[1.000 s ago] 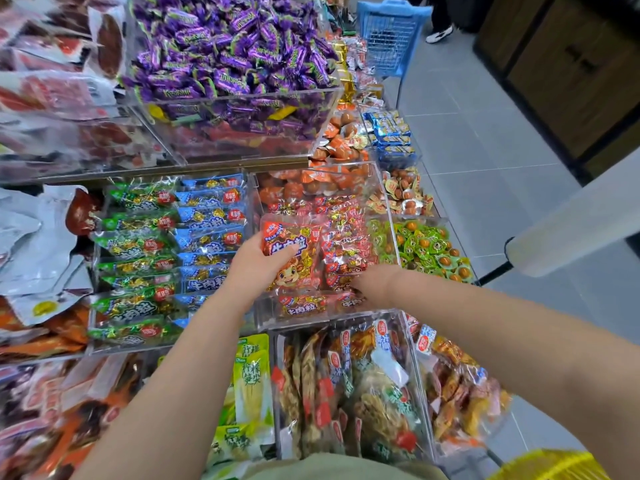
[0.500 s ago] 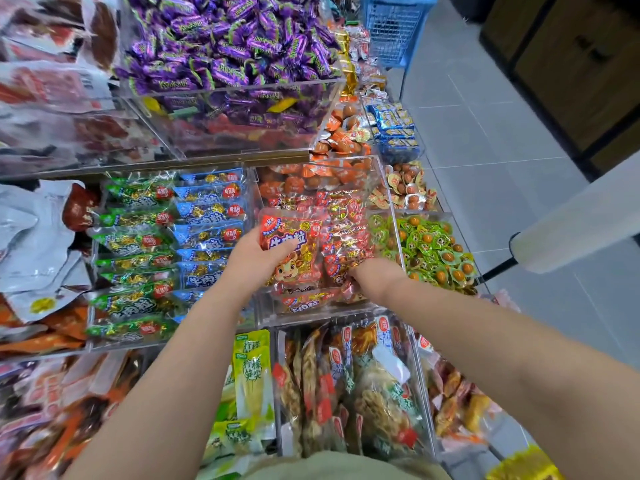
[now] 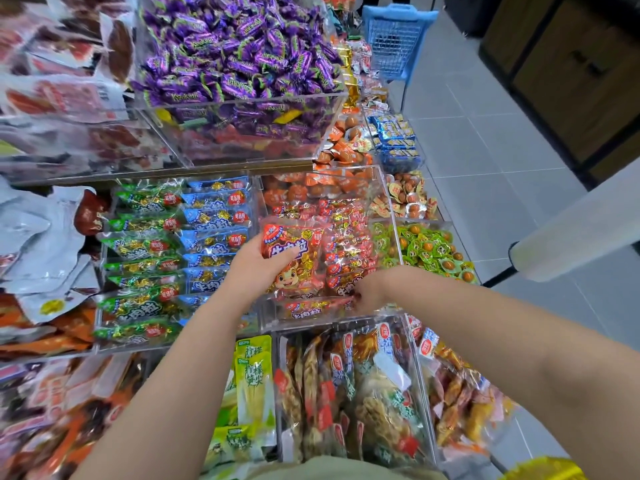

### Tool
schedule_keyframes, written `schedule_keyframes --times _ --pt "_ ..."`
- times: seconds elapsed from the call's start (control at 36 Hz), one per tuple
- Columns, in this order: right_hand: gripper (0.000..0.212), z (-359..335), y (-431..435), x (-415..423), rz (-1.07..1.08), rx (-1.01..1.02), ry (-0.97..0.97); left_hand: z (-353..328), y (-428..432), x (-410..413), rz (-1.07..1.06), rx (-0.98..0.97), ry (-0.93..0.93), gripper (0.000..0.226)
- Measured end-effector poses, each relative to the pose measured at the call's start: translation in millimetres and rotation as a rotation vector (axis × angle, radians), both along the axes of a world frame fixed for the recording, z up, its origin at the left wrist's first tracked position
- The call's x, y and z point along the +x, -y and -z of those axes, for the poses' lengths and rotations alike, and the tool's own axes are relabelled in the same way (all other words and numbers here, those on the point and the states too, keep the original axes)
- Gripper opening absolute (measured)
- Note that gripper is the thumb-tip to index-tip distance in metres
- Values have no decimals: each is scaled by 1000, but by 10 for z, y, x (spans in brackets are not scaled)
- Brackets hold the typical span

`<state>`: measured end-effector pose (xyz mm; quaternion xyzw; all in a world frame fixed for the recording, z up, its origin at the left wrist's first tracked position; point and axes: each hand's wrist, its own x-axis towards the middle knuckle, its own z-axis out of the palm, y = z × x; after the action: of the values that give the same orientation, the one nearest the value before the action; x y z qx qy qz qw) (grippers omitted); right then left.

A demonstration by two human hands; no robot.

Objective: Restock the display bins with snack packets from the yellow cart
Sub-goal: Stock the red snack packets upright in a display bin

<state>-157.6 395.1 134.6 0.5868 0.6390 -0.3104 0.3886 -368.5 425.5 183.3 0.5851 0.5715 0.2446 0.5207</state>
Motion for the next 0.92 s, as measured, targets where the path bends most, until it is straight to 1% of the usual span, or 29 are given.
schedule_keyframes --times 0.06,0.08,0.14,0.17,0.19,0.25,0.31,0.39,0.53,0.58,0.64,0.69,0.75,0.78,0.81,0.83,0.86,0.92 --pt "81 -120 -35 -17 51 20 -55 -26 -18 -47 -28 8 17 13" --pt "78 -169 -46 -46 65 79 -96 -47 -29 -73 -51 8 35 13" --pt "57 -222 -40 -135 42 253 -179 -93 -56 -126 -108 14 79 13" --pt "50 -218 -23 -198 15 307 -209 -118 -69 -148 -132 23 87 14" --pt "47 -204 2 -268 -8 321 -223 -142 -81 -168 -150 34 86 14" --pt "45 -130 38 -409 -56 291 -202 -178 -106 -203 -174 50 85 15" --pt "36 -31 31 -529 -100 255 -142 -203 -118 -238 -184 55 81 15" --pt "31 68 -22 -682 -64 268 -107 -204 -117 -291 -189 58 83 15" --pt "23 80 -60 -824 -71 287 -123 -183 -87 -280 -165 49 37 16" --pt "28 29 -54 -774 -51 264 -179 -187 -84 -237 -155 49 25 14" --pt "39 -74 -34 -693 -35 202 -257 -204 -98 -205 -144 47 4 15" --pt "52 -225 -19 -593 13 188 -335 -212 -118 -189 -131 44 -21 27" --pt "54 -400 -69 -460 122 315 -420 -222 -135 -180 -126 43 -25 43" --pt "51 -476 -109 -376 232 401 -493 -232 -149 -174 -124 51 -28 46" --pt "52 -559 -150 -285 350 473 -589 -257 -162 -166 -125 61 -33 44" --pt "60 -645 -183 -197 440 485 -704 -271 -186 -156 -123 72 -17 39" --pt "72 -727 -209 -130 518 424 -840 -293 -211 -141 -120 74 4 34" --pt "89 -788 -260 -54 736 222 -1113 -310 -270 -93 -74 78 7 35"
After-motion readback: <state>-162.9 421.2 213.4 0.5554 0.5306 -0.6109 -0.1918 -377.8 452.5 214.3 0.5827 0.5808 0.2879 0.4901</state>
